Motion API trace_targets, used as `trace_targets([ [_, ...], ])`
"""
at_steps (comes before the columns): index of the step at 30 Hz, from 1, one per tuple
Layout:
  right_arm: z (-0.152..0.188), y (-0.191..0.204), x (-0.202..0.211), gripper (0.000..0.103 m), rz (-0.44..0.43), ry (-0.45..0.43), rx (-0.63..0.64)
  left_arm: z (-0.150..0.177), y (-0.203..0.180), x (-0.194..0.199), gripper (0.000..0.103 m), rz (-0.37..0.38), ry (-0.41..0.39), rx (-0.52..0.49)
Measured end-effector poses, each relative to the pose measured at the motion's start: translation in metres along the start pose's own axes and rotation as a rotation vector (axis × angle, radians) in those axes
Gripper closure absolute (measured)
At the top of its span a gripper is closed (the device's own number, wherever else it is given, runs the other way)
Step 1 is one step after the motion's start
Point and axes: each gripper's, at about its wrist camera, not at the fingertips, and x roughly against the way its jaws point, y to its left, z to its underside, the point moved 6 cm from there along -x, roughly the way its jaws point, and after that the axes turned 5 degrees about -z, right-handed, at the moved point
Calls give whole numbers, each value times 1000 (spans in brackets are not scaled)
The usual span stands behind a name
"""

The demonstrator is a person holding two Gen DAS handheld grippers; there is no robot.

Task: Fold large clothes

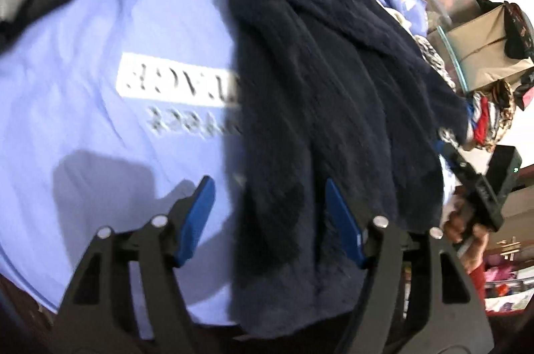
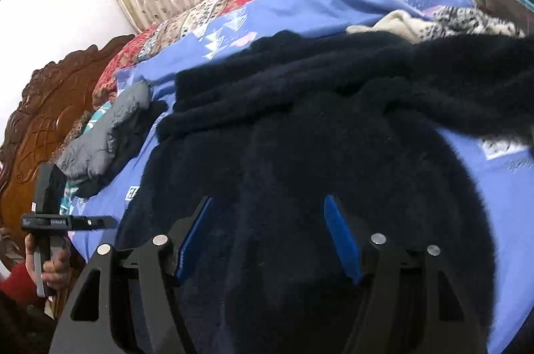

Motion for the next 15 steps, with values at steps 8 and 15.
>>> trace_targets([
  [8,38,55,-30,17,-34,112,127,23,-11,-31,93,-63,89,-19],
  [15,65,118,-45,30,-182,169,239,47,-4,38,98,-39,-8,25],
])
